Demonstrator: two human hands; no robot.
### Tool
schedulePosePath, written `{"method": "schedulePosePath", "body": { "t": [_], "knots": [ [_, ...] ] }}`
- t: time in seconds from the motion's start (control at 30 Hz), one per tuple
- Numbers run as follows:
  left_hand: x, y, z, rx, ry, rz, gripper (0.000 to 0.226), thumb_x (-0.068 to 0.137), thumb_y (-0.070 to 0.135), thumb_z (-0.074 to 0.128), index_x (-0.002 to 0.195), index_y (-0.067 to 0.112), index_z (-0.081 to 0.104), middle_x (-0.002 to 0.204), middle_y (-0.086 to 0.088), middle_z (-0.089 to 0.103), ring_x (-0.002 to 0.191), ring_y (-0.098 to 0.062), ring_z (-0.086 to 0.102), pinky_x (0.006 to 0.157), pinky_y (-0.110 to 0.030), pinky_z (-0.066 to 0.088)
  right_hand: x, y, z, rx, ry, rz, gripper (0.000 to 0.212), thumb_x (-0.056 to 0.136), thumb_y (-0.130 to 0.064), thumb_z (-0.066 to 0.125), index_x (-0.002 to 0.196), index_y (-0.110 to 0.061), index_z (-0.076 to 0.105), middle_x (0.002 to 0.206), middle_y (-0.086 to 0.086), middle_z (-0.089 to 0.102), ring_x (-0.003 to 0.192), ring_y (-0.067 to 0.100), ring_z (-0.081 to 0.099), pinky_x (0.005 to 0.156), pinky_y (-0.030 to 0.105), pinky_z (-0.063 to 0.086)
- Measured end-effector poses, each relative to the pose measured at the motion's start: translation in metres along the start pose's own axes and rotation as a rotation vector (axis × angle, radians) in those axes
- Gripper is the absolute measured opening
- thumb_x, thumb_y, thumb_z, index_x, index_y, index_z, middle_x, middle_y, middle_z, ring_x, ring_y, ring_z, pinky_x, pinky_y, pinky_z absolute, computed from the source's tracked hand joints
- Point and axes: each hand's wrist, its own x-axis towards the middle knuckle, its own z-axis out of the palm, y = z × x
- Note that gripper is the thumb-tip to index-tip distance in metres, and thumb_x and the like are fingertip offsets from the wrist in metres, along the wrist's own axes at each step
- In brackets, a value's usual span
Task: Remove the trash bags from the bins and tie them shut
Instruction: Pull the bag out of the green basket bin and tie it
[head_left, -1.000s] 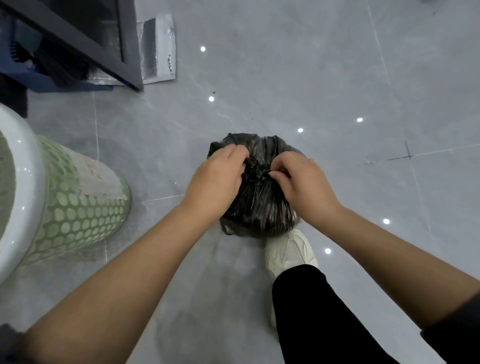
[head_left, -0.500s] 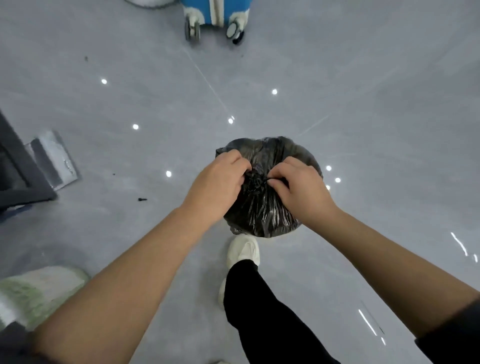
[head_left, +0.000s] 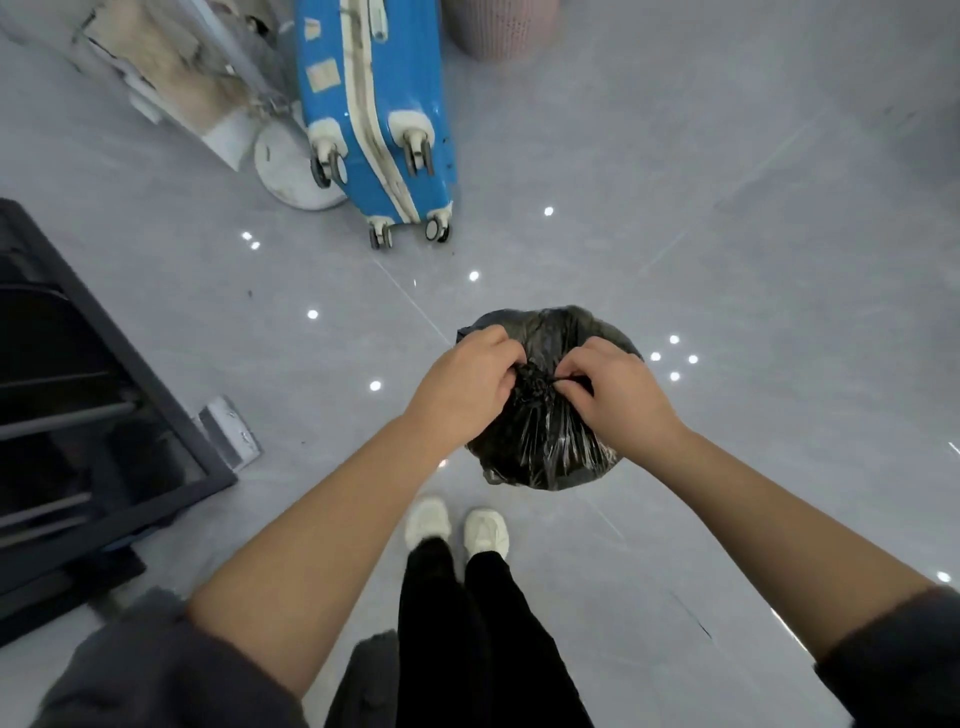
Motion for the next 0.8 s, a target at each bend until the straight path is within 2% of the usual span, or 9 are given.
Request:
{"method": "schedulePosePath", "body": {
  "t": [0.27, 0.47, 0.67, 0.8],
  "knots": [
    [0.112, 0.057, -0.083, 0.022, 0.006, 0.007, 0.022, 0.089, 0.009, 0.052, 0.108, 0.010, 0.064, 0.105, -0.004, 0.057, 0.099, -0.021, 0.054, 0.080, -0.030, 0.044, 0.066, 0.004, -0.127, 0.000, 0.013, 0.057, 0.010, 0.086, -0.022, 0.066, 0.093, -0.015, 0.067, 0.094, 0.002, 0.056, 0.083, 0.025, 0.059, 0.078, 0.042, 0.049],
    [0.225, 0.097, -0.118, 0.018, -0.064, 0.042, 0.022, 0.090, 0.012, 0.051, 0.108, 0.013, 0.064, 0.106, -0.001, 0.056, 0.100, -0.019, 0.053, 0.081, -0.029, 0.043, 0.133, 0.048, -0.223, -0.038, -0.013, 0.105, 0.007, 0.085, -0.025, 0.065, 0.090, -0.020, 0.066, 0.093, -0.003, 0.054, 0.081, 0.021, 0.059, 0.075, 0.042, 0.051],
    [0.335, 0.144, -0.145, 0.011, -0.029, 0.031, 0.021, 0.089, 0.011, 0.053, 0.106, 0.013, 0.065, 0.105, -0.002, 0.056, 0.099, -0.020, 0.053, 0.084, -0.036, 0.046, 0.197, 0.091, -0.323, -0.078, 0.012, 0.105, 0.009, 0.086, -0.022, 0.063, 0.093, -0.018, 0.067, 0.096, 0.000, 0.055, 0.085, 0.023, 0.058, 0.078, 0.038, 0.048],
    [0.411, 0.176, -0.145, -0.004, 0.023, -0.001, 0.021, 0.089, 0.012, 0.053, 0.106, 0.014, 0.065, 0.104, 0.000, 0.057, 0.087, -0.016, 0.053, 0.077, -0.026, 0.042, 0.237, 0.140, -0.378, -0.101, 0.018, 0.080, 0.011, 0.088, -0.020, 0.060, 0.097, -0.017, 0.066, 0.102, 0.001, 0.055, 0.090, 0.023, 0.057, 0.079, 0.039, 0.048]
  ]
}}
